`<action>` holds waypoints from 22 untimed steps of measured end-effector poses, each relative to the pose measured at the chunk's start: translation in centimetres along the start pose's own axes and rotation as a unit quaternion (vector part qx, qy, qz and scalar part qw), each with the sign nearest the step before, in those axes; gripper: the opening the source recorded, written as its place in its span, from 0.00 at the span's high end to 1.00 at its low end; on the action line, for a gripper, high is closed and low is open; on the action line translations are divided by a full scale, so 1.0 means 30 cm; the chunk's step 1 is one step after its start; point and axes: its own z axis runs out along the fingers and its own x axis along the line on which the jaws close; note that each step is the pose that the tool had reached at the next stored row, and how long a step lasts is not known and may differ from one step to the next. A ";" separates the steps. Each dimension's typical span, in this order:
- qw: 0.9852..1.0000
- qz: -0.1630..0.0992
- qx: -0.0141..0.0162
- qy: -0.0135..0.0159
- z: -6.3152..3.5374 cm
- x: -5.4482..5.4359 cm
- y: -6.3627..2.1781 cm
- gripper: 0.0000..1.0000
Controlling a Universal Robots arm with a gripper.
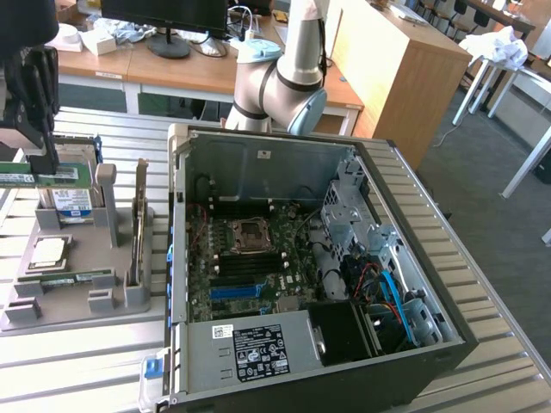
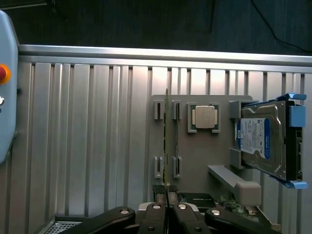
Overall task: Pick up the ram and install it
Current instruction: 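Pick up the ram and move it above insertion slot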
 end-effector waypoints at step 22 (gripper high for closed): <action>1.000 0.000 -0.001 0.000 -0.004 0.002 -0.155 0.88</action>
